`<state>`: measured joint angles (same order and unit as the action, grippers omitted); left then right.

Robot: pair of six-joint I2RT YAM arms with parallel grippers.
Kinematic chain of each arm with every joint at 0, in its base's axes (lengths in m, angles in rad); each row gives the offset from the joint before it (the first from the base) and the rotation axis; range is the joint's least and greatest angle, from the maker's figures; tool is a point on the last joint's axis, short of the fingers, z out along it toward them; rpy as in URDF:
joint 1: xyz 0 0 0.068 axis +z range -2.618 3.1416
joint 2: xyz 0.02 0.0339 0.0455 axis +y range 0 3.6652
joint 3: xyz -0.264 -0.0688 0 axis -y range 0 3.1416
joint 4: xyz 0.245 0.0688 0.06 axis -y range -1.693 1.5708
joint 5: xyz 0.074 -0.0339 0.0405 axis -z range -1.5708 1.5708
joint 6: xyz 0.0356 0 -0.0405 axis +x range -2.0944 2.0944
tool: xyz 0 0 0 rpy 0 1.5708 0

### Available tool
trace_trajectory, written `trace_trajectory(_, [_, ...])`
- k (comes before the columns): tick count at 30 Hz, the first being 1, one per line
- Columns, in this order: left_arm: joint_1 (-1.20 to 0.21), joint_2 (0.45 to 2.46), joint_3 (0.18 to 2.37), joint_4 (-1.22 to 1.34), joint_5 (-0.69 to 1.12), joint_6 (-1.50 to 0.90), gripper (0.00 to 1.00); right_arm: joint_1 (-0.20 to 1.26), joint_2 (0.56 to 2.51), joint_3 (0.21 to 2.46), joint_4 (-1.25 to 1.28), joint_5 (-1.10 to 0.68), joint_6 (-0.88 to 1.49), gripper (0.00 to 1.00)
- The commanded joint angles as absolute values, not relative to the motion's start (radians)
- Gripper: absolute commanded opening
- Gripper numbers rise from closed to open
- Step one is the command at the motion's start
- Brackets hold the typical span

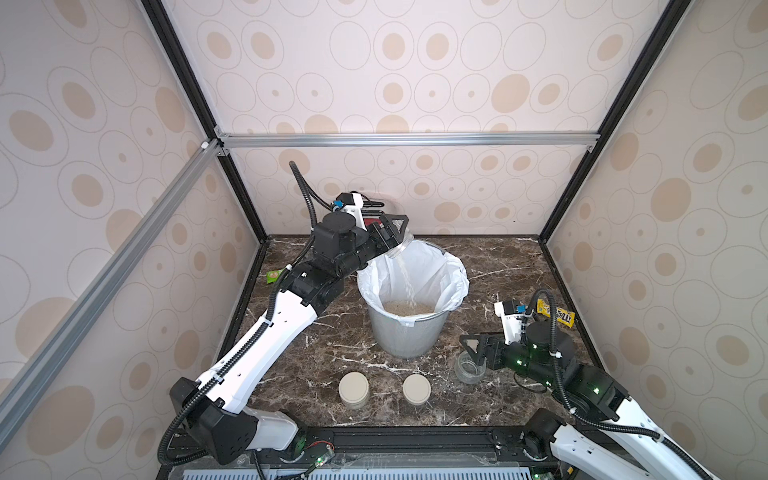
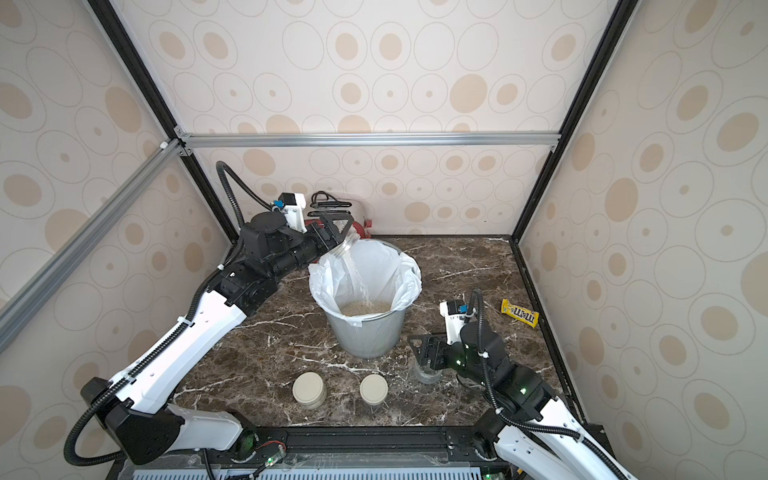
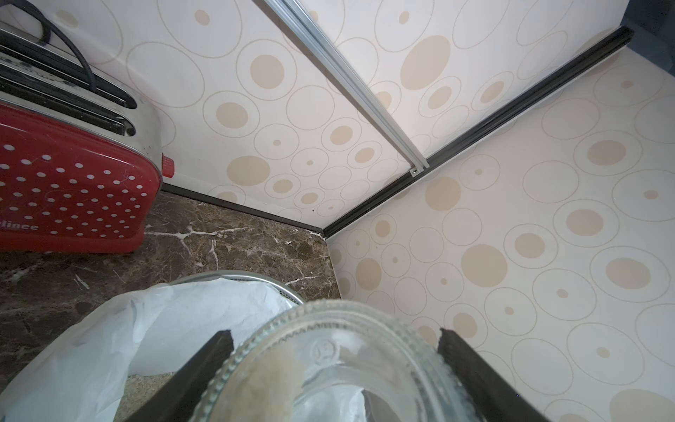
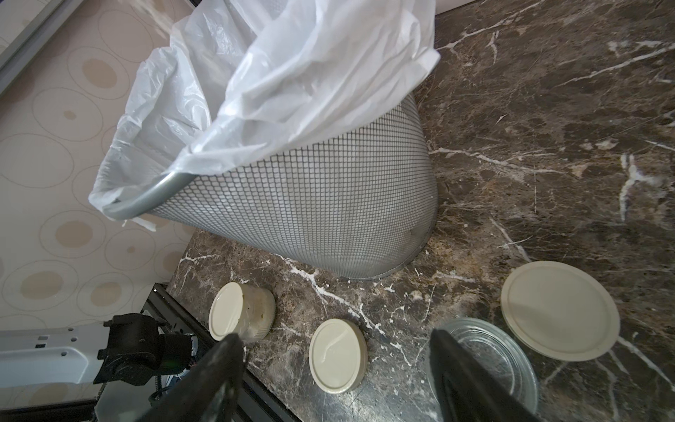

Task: Empty moldy rice from jars
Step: Pour the moldy rice from the jar into the trash bin.

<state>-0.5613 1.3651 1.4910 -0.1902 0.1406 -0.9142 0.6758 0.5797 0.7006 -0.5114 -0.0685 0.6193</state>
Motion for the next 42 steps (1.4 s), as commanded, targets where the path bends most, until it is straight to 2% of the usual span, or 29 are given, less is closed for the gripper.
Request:
trace_trajectory(1, [-0.558, 1.341, 1.542, -0.165, 0.141, -0.843, 0.45, 0.68, 0.563, 0.688, -0.493, -0.068, 0.637, 0.83])
trace_trajectory(17, [-0.568, 1.335, 1.517, -0.16, 0.171, -0.74, 0.45, 0.68, 0.594, 0.684, -0.474, -0.074, 0.646, 0.84])
trace_trajectory(42, [-0.663, 1.368, 1.539, -0.217, 0.143, -0.439, 0.45, 0.681, 0.617, 0.637, -0.429, -0.094, 0.663, 0.85])
